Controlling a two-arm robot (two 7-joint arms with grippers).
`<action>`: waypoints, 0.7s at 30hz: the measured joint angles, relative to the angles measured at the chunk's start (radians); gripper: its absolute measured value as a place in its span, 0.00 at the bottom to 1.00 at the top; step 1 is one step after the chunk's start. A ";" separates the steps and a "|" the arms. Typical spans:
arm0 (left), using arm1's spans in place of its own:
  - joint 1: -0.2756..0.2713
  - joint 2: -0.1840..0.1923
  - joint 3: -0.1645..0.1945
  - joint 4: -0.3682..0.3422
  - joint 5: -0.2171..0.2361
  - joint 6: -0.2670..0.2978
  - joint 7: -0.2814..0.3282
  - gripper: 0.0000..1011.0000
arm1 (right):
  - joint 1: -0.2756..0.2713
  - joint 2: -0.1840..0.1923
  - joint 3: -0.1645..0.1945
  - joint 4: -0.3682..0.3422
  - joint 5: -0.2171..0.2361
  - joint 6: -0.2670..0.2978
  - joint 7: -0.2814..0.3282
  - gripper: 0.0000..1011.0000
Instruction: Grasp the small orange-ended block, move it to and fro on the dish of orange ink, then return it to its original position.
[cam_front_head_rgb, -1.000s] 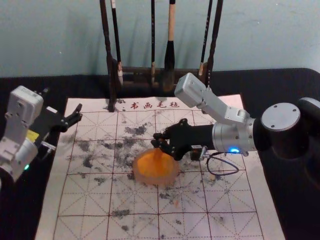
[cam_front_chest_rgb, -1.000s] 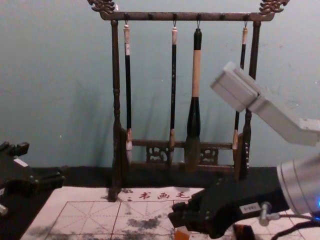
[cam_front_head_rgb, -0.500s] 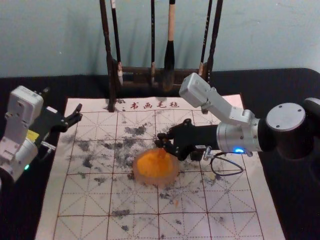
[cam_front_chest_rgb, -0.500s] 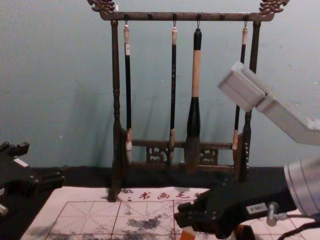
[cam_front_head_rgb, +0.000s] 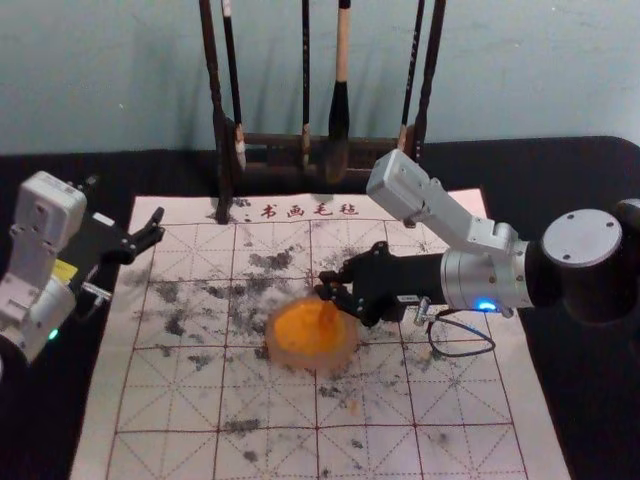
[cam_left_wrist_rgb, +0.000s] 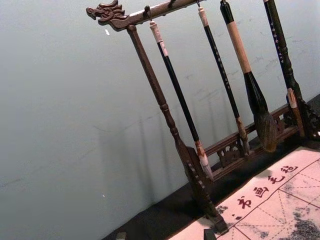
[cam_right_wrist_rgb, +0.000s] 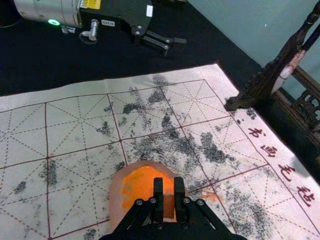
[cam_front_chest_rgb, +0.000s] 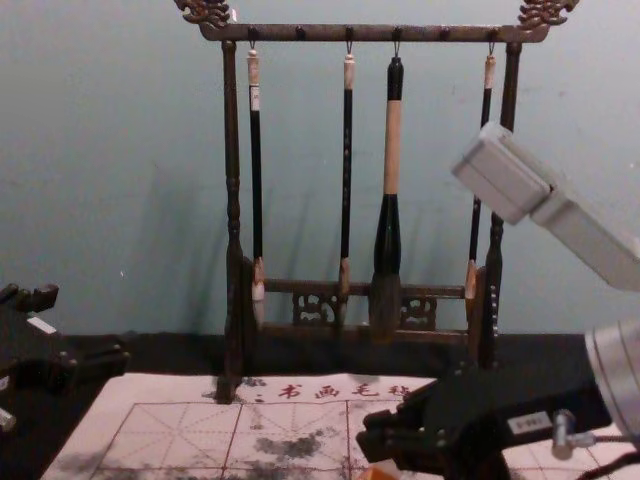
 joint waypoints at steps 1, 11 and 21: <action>0.000 0.000 0.000 0.000 0.000 0.000 0.000 0.99 | -0.001 0.001 0.000 -0.002 0.001 0.000 0.000 0.12; 0.000 0.000 0.000 0.000 0.000 0.000 0.000 0.99 | -0.018 0.022 -0.002 -0.037 0.009 0.004 0.007 0.12; 0.000 0.000 0.000 0.000 0.000 0.000 0.000 0.99 | -0.029 0.031 -0.010 -0.061 0.016 0.008 0.012 0.12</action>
